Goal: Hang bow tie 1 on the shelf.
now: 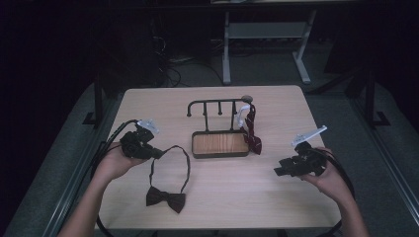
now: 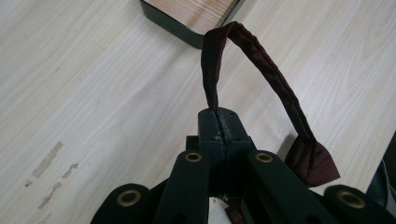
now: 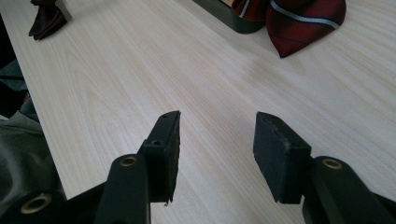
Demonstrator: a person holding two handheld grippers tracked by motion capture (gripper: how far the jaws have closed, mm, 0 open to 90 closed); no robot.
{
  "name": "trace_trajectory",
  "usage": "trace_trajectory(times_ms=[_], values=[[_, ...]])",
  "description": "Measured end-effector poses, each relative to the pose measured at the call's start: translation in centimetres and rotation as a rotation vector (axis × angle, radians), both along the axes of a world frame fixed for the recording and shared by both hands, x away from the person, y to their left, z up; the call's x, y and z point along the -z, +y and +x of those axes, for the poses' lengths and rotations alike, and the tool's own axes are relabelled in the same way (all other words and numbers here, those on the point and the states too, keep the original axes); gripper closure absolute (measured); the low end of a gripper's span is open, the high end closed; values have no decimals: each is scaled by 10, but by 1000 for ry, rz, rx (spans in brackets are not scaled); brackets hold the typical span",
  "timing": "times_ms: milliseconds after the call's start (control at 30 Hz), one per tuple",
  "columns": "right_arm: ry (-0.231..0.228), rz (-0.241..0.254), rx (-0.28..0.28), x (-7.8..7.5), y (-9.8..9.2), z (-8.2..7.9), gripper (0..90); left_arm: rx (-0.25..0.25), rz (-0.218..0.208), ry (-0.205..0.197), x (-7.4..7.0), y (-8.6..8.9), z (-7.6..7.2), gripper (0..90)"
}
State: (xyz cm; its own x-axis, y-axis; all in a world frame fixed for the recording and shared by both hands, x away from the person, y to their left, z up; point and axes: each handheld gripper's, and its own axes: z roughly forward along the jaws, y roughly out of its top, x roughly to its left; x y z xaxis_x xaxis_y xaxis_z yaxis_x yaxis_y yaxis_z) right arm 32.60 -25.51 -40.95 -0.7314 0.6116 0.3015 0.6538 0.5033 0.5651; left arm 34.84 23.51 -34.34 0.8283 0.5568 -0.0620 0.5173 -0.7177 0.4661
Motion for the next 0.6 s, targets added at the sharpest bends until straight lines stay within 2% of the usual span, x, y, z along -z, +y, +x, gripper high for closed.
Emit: trace_trajectory(times_ms=[600], values=[[-12, 9, 16, -1, -9, -3, 468, 47, 8, -27, -33, -13, -4, 898]])
